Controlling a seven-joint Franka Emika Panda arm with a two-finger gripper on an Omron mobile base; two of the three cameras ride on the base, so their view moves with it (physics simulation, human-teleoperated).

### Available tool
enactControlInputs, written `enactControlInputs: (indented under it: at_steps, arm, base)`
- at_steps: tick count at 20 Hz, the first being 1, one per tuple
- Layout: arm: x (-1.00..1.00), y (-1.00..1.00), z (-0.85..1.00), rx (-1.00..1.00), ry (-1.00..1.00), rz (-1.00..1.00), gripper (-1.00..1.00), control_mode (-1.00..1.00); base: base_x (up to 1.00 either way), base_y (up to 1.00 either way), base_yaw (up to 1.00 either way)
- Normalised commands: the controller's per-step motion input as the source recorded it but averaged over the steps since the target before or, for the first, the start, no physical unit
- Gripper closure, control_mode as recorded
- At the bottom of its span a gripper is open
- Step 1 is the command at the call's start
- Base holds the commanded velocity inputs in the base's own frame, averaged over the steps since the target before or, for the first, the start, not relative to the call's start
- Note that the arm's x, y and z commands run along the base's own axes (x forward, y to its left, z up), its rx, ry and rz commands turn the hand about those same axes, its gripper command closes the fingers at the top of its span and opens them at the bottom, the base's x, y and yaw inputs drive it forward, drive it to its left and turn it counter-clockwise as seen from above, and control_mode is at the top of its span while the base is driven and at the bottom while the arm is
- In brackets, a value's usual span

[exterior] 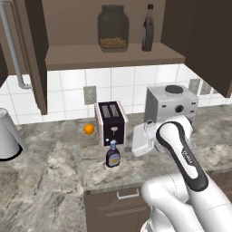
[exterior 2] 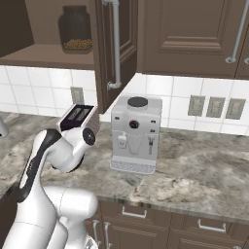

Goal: Pick the syrup bottle and condiment bottle from the counter and place them in the cabinet.

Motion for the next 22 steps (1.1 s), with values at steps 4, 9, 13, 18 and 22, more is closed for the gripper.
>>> enactControlInputs:
  at_steps: [4,9,13,18,22]
  arm:
    - [0.02,0.0,-0.19,0.02,-0.07,0.05,-1.0,-1.0]
    - [0.0,0.0,-0.09,-0.01,0.0,0.0,-1.0,-1.0]
    - [0.05,0.0,-0.29,-0.06,0.0,0.0,-1.0,-1.0]
    - [0.11,0.0,-0.26,-0.02,0.0,0.0,-1.0,-1.0]
    - [0.13,0.0,-0.23,0.0,0.0,0.0,-1.0,-1.0]
  base:
    - [0.0,0.0,0.0]
    - [0.0,0.0,0.0]
    - [0.0,0.0,0.0]
    - [0.0,0.0,0.0]
    - [0.0,0.0,0.0]
